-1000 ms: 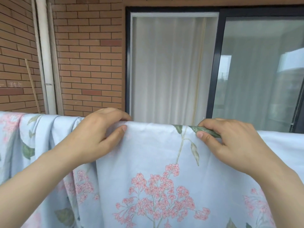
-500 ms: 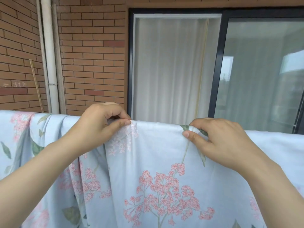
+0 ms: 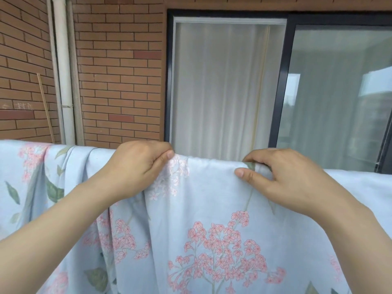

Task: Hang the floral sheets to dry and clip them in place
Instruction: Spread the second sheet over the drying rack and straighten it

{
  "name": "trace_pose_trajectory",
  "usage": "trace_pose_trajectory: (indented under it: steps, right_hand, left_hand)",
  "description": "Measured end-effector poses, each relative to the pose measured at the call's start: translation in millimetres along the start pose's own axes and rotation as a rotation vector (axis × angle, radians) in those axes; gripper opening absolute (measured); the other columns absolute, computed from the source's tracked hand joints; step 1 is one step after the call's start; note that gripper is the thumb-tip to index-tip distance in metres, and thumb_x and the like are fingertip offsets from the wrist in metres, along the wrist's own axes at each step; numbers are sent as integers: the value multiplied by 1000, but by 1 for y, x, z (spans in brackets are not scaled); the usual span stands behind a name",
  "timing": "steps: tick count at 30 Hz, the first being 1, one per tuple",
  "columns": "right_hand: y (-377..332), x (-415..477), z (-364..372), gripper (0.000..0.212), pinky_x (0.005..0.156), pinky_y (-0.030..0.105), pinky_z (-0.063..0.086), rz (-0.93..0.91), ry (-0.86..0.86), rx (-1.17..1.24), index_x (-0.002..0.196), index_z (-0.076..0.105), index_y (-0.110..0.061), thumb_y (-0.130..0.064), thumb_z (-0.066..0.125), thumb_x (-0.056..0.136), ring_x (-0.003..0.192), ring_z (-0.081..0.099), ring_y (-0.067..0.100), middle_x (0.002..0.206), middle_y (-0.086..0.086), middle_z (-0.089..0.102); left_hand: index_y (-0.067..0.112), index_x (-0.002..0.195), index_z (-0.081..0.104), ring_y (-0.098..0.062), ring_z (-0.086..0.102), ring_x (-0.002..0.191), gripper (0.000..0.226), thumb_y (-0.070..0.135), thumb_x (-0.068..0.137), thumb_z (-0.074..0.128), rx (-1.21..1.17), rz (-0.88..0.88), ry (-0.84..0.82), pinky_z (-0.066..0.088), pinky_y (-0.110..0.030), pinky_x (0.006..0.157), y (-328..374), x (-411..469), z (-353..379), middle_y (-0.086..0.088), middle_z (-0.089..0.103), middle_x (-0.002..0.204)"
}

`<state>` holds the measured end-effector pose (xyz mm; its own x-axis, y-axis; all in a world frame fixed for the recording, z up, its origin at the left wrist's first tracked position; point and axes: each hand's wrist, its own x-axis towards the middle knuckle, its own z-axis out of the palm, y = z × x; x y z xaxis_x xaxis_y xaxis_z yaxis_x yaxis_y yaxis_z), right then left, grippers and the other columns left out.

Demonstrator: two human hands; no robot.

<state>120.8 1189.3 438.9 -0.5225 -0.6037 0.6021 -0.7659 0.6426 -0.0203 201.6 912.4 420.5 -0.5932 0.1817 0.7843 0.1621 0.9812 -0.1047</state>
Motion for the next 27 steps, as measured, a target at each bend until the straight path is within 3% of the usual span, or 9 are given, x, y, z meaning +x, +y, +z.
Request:
trace_pose_trajectory:
  steps: [2,4,7,10,12,14,20,24,27]
  right_hand:
    - [-20,10,5,53,88,35,48,-65,18,67,121,57,-34,-65,28,89,103,56,7,107,-18,62]
    - [-40,21,14,46,89,35,46,-126,31,87,127,53,-33,-56,32,94,108,55,9,112,-17,61]
    - [-55,29,34,33,65,32,36,-177,74,-16,101,55,-32,-53,30,97,95,59,15,89,-12,57]
    - [-51,32,43,40,51,25,24,-183,122,-137,100,54,-31,-55,23,97,87,60,15,89,-9,61]
    - [-47,33,45,42,49,18,18,-183,143,-139,99,54,-31,-55,20,97,84,61,14,89,-9,62]
    - [-46,34,46,43,50,25,22,-192,155,-158,98,53,-30,-55,18,97,84,61,14,89,-8,62]
    - [-43,35,48,42,55,32,25,-197,182,-157,102,54,-30,-55,20,96,89,61,14,95,-8,64]
    - [-44,36,49,39,48,24,17,-204,212,-148,86,48,-30,-54,20,97,75,59,15,77,-7,57]
    - [-45,36,47,36,47,19,15,-188,207,-158,78,39,-30,-54,19,95,64,42,15,66,-8,43]
  left_hand:
    - [29,74,41,-15,44,58,30,43,94,24,3,15,-8,32,-29,54,1,0,1,13,41,58]
    - [28,76,45,-14,45,61,31,42,94,25,-3,20,-13,31,-29,55,1,0,1,12,45,62]
    - [24,84,55,-11,51,69,34,41,95,28,-56,20,-14,39,-31,60,0,-1,-1,11,55,72]
    - [18,100,64,-7,56,85,31,33,95,37,-166,8,49,42,-21,77,-5,-8,-5,13,62,89]
    - [14,101,65,-4,52,84,27,26,94,42,-163,-8,122,38,-13,79,-8,-15,-7,14,58,88]
    - [12,102,65,-1,49,85,24,23,93,46,-126,-33,147,36,-9,81,-10,-21,-7,17,54,89]
    - [20,111,62,-5,54,91,31,37,92,44,-76,-119,42,39,-15,84,-21,-36,-17,13,61,94]
    - [18,110,63,-4,56,94,30,36,91,47,-83,-114,37,42,-16,85,-29,-39,-23,12,63,97]
    - [20,100,67,3,58,92,23,35,87,55,-114,-108,93,41,-9,82,-35,-35,-29,13,66,93]
